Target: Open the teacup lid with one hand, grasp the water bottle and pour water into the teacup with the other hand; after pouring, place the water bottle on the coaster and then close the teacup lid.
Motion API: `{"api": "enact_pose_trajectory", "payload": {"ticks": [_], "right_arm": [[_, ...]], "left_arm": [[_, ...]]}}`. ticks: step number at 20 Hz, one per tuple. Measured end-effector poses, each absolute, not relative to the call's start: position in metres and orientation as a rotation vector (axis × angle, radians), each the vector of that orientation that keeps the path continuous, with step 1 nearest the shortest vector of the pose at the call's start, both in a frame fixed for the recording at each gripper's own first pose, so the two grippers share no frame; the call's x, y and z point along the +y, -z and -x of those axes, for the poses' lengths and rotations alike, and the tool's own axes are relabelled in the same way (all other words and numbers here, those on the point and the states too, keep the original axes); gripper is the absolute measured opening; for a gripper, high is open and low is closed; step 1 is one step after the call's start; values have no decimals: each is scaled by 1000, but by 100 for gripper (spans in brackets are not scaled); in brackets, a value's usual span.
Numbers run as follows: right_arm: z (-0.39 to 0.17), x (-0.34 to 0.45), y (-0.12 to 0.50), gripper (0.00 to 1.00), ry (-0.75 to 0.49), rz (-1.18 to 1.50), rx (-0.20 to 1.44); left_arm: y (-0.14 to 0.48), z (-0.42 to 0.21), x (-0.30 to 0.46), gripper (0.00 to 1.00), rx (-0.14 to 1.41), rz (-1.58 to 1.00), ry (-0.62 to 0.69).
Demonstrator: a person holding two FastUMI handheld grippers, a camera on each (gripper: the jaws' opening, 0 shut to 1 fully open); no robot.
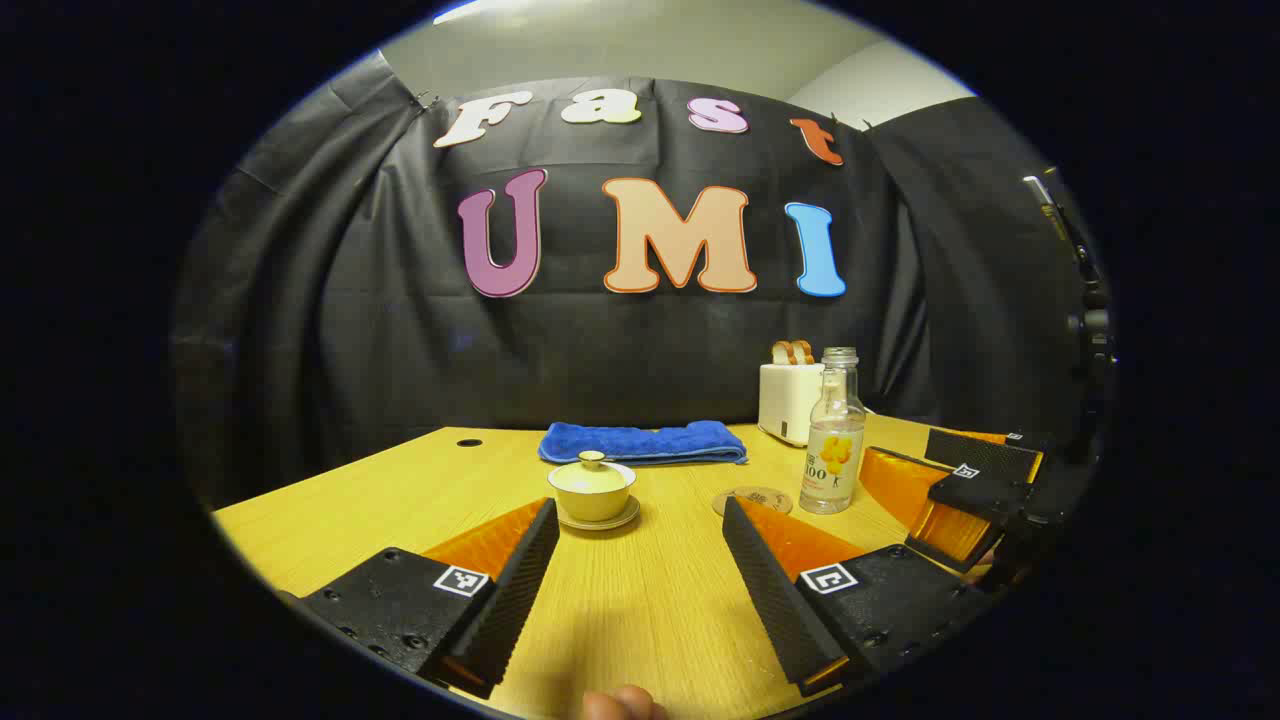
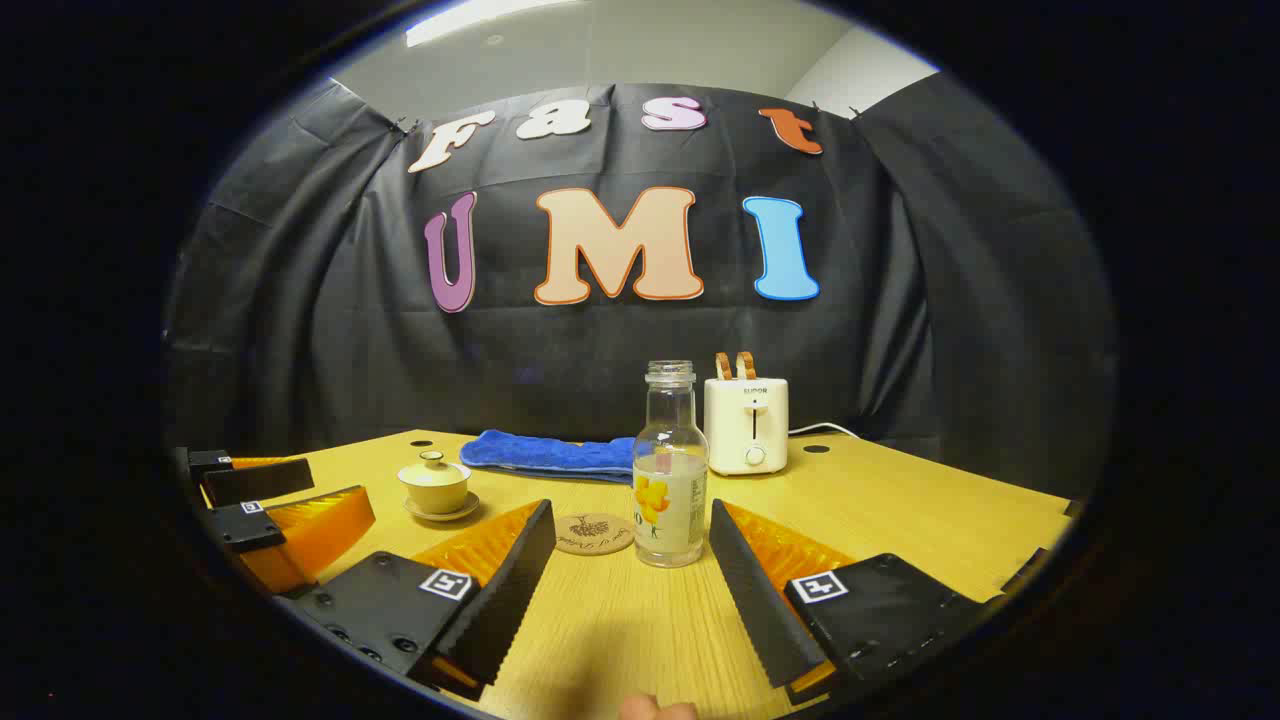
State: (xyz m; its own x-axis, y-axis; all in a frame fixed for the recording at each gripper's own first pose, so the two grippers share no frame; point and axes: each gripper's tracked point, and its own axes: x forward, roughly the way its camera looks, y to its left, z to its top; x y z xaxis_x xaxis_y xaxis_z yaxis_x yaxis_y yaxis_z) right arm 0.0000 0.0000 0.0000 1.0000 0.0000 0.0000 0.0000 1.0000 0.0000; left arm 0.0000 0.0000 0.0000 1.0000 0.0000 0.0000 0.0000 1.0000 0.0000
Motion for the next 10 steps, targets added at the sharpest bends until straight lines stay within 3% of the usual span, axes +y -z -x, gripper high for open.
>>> {"api": "enact_pose_trajectory", "payload": {"ticks": [4,8,10], "right_arm": [[0,-5,-2,94,21,0,-3],[0,-5,-1,100,28,1,-5],[0,-5,-3,98,27,2,-6]], "left_arm": [[-1,0,4,96,-3,2,-24],[0,0,5,97,0,0,-35],[0,1,5,100,0,1,-38]]}}
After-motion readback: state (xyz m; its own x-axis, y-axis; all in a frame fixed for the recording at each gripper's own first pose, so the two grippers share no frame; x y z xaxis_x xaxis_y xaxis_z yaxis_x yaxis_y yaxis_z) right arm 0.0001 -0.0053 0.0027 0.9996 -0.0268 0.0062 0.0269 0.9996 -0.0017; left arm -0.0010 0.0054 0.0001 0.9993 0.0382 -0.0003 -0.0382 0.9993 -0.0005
